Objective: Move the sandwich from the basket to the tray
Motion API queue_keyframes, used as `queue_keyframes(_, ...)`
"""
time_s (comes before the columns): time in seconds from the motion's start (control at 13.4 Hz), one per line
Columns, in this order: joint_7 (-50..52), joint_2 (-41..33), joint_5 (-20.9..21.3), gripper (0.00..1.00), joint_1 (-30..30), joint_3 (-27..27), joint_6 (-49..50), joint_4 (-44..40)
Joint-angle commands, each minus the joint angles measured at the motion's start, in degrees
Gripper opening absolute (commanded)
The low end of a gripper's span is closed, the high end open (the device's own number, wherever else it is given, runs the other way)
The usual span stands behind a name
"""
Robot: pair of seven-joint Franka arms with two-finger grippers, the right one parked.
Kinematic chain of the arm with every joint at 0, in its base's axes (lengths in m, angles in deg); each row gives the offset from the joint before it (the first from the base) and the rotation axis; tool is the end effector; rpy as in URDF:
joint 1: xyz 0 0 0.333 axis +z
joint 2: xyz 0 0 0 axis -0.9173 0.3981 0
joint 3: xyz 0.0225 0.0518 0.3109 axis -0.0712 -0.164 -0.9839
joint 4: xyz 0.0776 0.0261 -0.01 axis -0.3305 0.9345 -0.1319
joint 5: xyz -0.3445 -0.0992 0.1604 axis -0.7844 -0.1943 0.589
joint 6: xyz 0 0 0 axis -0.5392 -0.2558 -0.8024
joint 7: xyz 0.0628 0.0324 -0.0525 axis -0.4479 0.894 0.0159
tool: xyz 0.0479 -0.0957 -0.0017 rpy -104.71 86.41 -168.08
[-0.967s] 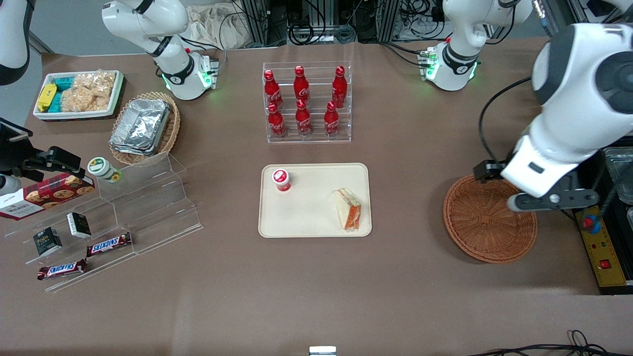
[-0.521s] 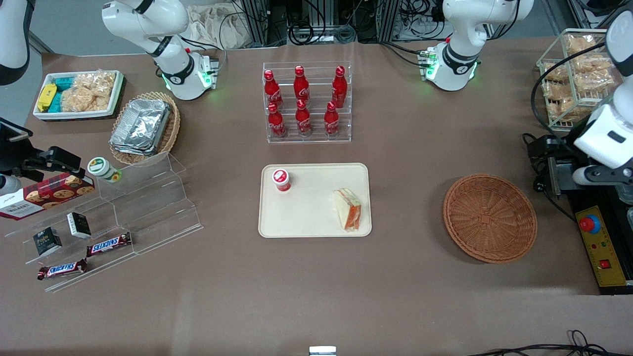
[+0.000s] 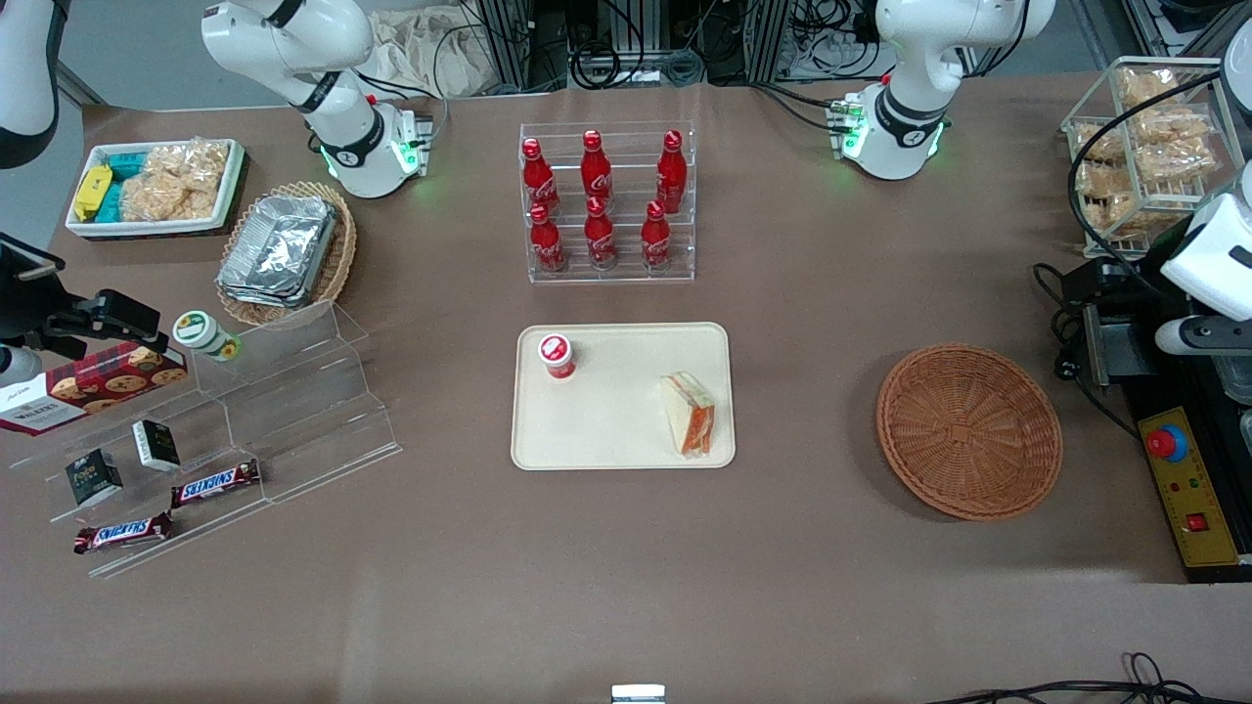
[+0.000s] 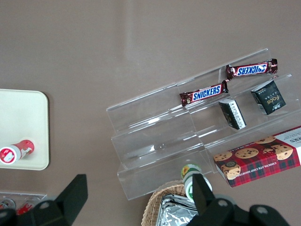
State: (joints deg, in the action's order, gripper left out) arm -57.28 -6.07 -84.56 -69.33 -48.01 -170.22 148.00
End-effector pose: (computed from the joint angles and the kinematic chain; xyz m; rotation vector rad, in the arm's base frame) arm 0.5783 -0.0182 0.6052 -3.0898 0.0760 0.0174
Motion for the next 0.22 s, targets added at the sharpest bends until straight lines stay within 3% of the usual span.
queue_keyframes(0.0,-0.2,-0.7,-1.0,1.00,0.3,0.2,-0.1,-0.2)
queue_keyframes(0.15,-0.2,-0.8,-1.0,1.00,0.3,0.2,0.3,-0.4)
